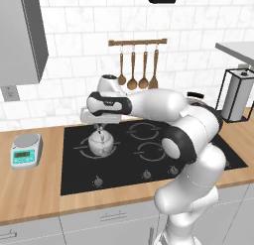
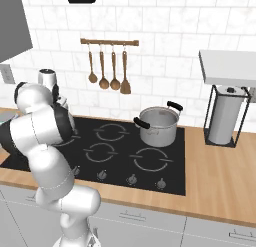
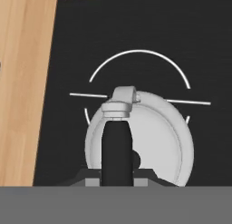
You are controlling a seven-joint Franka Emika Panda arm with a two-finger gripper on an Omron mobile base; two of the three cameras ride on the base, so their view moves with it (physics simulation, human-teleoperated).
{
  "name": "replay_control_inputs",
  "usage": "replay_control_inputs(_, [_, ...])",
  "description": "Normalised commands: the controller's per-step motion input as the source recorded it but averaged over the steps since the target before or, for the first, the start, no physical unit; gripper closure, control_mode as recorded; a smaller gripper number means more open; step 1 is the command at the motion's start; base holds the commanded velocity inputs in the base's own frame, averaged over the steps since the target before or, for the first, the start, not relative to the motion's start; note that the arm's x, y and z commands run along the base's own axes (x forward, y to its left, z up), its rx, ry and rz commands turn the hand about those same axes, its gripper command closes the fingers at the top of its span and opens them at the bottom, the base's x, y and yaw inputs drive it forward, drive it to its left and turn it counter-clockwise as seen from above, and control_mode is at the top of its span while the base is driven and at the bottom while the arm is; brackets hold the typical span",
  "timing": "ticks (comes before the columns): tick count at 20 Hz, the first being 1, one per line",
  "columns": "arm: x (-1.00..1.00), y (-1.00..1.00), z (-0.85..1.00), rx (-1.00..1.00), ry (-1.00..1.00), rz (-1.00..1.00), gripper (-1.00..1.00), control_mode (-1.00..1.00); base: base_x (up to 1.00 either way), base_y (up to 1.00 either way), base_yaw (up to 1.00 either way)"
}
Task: Pick the kettle from the counter and place it on a stove burner. Then turn the burner on.
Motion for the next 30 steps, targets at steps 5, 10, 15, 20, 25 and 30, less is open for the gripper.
replay_control_inputs(5, [0.40,0.06,0.04,-0.02,0.00,-0.01,1.00,-1.00,0.00,0.00,0.00])
replay_control_inputs(10, [0.22,0.04,0.02,-0.01,0.00,0.00,1.00,-1.00,0.00,0.00,0.00])
replay_control_inputs(15, [0.00,0.01,-0.01,0.00,0.00,0.00,1.00,-1.00,0.00,0.00,0.00])
replay_control_inputs(20, [0.00,0.00,-0.30,0.00,0.00,0.00,1.00,-1.00,0.00,0.00,0.00])
replay_control_inputs(25, [0.00,0.00,-0.44,0.00,0.00,0.00,1.00,-1.00,0.00,0.00,0.00])
replay_control_inputs(30, [0.00,0.00,-0.26,0.00,0.00,0.00,1.00,-1.00,0.00,0.00,0.00])
